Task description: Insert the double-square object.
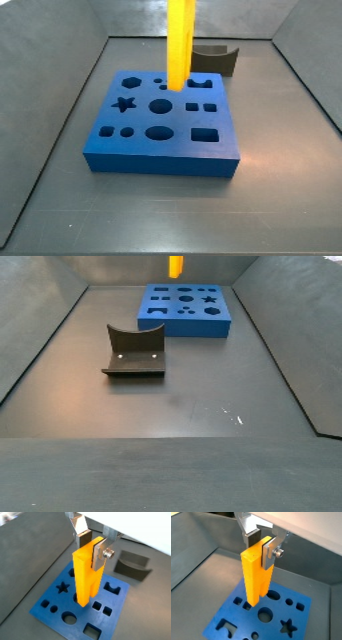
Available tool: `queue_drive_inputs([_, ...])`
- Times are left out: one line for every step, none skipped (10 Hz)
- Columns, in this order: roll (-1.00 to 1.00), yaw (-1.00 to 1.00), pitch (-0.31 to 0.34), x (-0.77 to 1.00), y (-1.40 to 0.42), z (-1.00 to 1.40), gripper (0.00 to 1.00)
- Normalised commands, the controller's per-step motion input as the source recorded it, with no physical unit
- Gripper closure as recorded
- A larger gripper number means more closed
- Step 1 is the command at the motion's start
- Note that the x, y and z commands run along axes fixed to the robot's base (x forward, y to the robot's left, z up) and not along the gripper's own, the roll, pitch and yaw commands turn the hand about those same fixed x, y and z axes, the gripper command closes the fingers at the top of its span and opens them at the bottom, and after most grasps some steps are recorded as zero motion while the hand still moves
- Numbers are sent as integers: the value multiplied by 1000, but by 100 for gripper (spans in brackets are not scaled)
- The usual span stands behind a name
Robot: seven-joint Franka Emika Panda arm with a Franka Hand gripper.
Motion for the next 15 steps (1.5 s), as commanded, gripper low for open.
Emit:
queue_drive_inputs([6,-1000,0,0,0,0,100])
queue_drive_inputs([11,-1000,0,0,0,0,100])
queue_drive_inputs([36,-1000,0,0,0,-17,100])
queue_drive_inputs([81,-1000,0,0,0,-69,100])
queue_drive_inputs([134,-937,-17,89,0,-146,100])
queue_drive_inputs([234,-789,-27,257,0,-137,100])
queue_drive_inputs([316,-666,-17,326,0,-80,100])
queue_drive_inputs([337,-629,-6,326,0,-54,100])
queue_drive_inputs([336,-626,-11,331,0,-43,100])
queue_drive_inputs([313,-554,-10,471,0,0,100])
queue_drive_inputs([150,-554,6,491,0,-166,100])
queue_drive_inputs([0,-766,96,229,57,-337,100])
queue_drive_inputs([-90,-717,153,240,20,-171,100])
queue_drive_inputs([-117,-563,220,337,0,-91,100])
queue_drive_inputs([-120,-514,240,374,0,-80,100])
